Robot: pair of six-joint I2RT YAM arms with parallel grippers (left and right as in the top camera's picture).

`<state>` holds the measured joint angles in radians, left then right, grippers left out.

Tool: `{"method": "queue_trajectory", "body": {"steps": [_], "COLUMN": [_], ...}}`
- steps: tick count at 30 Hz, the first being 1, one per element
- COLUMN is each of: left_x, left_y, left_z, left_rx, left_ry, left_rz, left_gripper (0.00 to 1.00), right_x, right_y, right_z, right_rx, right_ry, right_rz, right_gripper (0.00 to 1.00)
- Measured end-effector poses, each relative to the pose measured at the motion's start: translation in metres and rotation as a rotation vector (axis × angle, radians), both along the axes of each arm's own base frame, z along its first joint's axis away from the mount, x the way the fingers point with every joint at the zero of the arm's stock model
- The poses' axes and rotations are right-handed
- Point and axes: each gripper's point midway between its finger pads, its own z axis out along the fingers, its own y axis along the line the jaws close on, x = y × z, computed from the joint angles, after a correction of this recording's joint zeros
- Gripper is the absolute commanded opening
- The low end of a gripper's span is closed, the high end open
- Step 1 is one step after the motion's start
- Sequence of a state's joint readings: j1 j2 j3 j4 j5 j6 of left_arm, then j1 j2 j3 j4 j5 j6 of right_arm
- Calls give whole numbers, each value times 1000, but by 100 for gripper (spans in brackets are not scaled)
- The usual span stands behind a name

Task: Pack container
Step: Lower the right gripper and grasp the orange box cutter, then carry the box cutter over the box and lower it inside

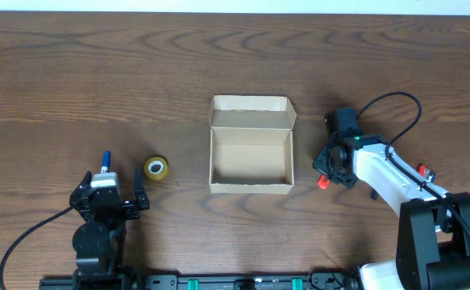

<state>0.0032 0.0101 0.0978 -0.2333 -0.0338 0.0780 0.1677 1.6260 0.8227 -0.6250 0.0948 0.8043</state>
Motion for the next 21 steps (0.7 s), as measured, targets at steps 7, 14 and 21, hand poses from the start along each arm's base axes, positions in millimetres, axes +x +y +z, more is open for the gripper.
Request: {"method": "queue_trajectory", "body": {"steps": [7,14,21], "left_x": [0,0,0], "left_y": [0,0,0], "left_z": [0,0,0], "left_rx": [0,0,0], "left_ry": [0,0,0], "left_rz": [0,0,0], "left_gripper": [95,95,95], "right_x": [4,8,14], "right_y": [0,-1,0], "right_z": [1,1,1], "right_rx": [-2,-10,-7], "right_ry": [-16,-34,-61], "right_rz": [6,22,28], "right_gripper": [1,1,1]}}
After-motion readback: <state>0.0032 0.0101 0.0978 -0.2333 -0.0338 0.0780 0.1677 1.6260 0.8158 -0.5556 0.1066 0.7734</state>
